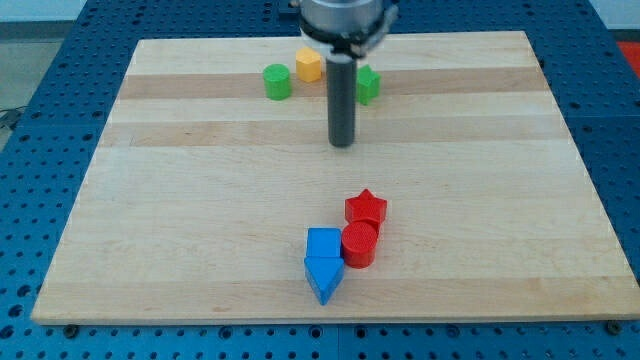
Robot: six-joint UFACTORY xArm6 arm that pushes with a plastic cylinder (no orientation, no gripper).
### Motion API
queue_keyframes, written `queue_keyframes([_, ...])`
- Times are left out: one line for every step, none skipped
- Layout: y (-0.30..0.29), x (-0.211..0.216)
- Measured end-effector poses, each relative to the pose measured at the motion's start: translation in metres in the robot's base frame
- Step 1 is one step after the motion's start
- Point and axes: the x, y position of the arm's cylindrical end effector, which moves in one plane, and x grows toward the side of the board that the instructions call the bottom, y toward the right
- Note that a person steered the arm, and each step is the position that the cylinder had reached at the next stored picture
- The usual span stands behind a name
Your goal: Separate the blue blocks
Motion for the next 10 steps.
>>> queue_keyframes([0.029, 0.01])
queue_keyframes([0.091, 0.073])
queue_keyframes([0.092, 0.148])
queue_keyframes([0.078, 0.179])
queue_keyframes([0.031, 0.201])
queue_keyframes([0.0, 0.201])
queue_keyframes([-0.026, 0.197])
queue_keyframes([-0.052, 0.13])
queue_keyframes([-0.07, 0.037])
queue_keyframes([-0.077, -0.008])
